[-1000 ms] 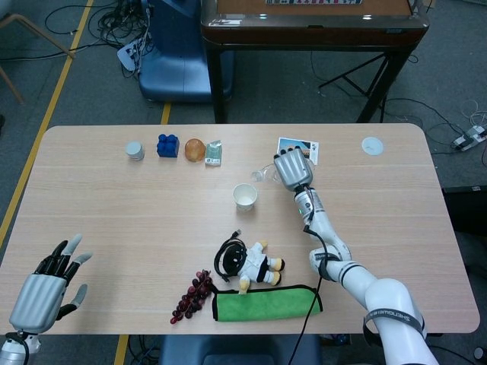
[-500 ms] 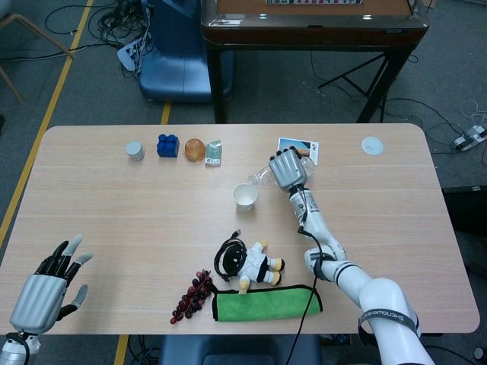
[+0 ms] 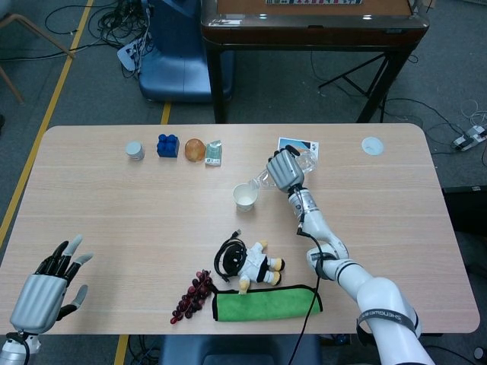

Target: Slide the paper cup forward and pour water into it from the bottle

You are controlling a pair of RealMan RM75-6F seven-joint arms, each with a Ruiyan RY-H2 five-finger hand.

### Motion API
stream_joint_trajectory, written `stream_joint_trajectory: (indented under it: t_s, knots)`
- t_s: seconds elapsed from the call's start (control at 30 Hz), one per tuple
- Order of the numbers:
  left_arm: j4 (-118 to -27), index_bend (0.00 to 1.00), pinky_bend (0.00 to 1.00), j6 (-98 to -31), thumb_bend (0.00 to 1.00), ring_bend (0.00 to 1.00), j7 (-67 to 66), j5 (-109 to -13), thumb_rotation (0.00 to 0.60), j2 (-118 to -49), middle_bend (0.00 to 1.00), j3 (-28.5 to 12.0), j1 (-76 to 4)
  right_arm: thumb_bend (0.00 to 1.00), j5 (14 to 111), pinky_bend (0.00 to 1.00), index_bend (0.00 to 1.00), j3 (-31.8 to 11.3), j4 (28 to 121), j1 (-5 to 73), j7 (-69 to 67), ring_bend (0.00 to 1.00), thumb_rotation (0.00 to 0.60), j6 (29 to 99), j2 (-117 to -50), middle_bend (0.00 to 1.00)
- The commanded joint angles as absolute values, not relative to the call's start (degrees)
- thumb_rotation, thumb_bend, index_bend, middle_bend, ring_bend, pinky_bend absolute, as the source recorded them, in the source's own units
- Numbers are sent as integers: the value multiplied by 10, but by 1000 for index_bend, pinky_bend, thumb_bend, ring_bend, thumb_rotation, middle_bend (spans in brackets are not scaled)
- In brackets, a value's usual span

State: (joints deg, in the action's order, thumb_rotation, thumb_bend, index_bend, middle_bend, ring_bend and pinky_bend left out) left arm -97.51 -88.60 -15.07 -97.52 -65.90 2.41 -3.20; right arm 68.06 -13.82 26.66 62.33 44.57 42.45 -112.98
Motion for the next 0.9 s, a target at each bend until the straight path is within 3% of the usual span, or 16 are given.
stream_joint_trajectory:
  t_s: [0.03,0.9]
  knots:
    - [-975,233,229,-886,358,40,-151,-975,600,-659,30,24,-32,193,681,507,608,-138,266,623,452,468,600,426,-1130,633]
    - [-977,233,229,-885,358,40,-148,-975,600,-656,31,23,-32,193,686,507,608,-131,257,630,548,468,600,431,-1129,632]
